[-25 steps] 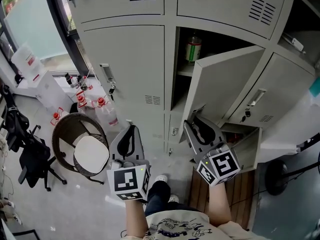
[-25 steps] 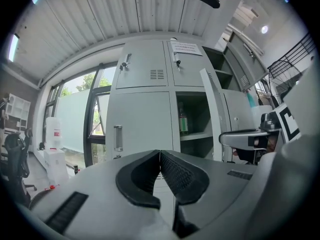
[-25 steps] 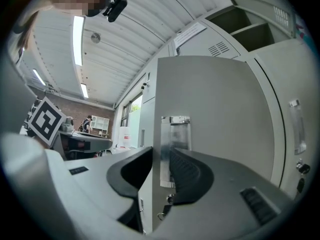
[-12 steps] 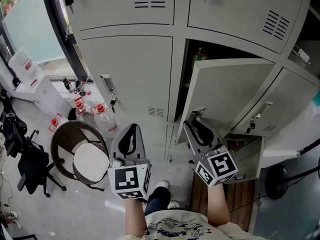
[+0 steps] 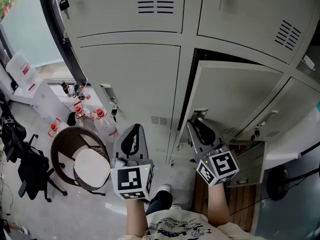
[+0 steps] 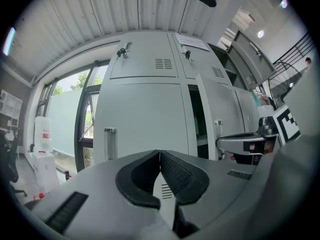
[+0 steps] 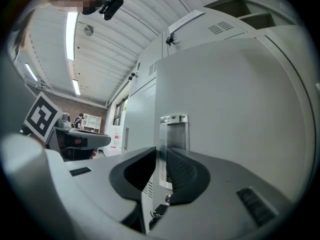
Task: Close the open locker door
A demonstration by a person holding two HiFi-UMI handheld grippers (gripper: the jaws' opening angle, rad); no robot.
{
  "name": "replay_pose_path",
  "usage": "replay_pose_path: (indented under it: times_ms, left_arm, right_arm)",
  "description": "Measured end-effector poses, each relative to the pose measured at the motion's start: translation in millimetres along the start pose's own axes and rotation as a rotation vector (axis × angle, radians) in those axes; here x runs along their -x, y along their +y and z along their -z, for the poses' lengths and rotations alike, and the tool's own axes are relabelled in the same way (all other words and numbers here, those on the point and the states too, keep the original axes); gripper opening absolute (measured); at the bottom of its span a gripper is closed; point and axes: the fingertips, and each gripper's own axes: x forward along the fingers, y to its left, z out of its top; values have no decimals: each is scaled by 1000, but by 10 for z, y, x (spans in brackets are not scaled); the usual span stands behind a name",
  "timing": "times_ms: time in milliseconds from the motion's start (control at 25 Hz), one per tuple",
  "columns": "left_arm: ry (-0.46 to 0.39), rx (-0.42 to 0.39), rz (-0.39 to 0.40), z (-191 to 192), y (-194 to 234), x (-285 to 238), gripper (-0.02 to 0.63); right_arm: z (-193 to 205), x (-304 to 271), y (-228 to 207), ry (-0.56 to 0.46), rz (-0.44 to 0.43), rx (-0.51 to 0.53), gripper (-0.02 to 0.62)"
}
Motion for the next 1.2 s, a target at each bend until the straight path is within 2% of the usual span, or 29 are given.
replay_pose_path:
  times_ms: [600,1200]
  left_arm:
    - [-12,8,38,0,127,-320,3]
    - [-19,2,67,-16,145,-514,3]
  right_arm:
    - [18,-322,-215,13,87,-4,40]
    - [25,-480,-349,13,117,-2,31]
